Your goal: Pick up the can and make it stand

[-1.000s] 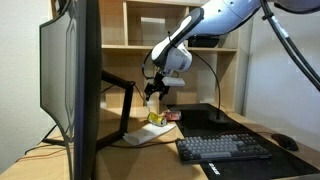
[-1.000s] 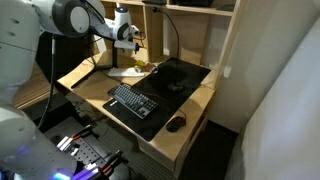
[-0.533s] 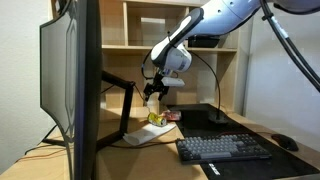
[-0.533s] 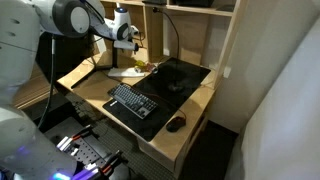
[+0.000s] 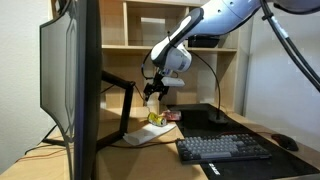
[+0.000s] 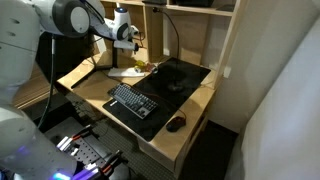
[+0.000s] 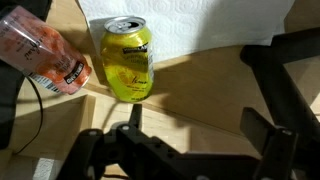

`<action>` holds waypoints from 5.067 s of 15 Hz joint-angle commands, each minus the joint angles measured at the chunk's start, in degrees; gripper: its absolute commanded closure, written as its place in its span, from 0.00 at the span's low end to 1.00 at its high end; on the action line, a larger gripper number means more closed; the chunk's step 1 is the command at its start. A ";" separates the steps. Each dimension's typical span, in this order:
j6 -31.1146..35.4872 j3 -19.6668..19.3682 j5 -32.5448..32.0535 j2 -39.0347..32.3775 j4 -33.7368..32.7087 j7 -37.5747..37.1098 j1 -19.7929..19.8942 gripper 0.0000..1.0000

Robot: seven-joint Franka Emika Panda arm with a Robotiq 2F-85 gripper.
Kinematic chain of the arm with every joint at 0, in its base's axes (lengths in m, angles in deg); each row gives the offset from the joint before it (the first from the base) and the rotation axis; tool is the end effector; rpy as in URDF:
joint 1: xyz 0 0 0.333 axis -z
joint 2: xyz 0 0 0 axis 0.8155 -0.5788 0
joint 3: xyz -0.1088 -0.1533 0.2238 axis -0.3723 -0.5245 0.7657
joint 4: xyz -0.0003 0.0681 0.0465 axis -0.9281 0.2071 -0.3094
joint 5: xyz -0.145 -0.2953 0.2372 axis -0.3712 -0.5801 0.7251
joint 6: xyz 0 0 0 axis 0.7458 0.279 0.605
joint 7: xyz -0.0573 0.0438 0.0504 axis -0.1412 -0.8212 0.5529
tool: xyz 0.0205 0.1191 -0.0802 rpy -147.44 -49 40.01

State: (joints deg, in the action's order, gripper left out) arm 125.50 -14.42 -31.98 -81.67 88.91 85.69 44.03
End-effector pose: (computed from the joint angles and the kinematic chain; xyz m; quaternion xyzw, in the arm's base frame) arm 0.7002 0.2926 0.2343 -0.9411 -0.2666 -0.1770 0.1093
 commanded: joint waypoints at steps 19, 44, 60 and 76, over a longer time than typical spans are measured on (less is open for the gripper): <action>40.15 -10.19 -8.60 -3.97 20.07 -6.43 -3.98 0.00; -1.89 6.28 -1.11 -8.17 -4.65 9.70 10.70 0.00; 37.85 1.89 -4.98 -6.53 18.23 -1.68 2.85 0.00; 43.40 12.69 -3.51 -8.30 20.92 -18.80 11.94 0.00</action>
State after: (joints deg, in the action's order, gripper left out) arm 168.92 -1.56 -35.61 -89.97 109.95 66.95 56.20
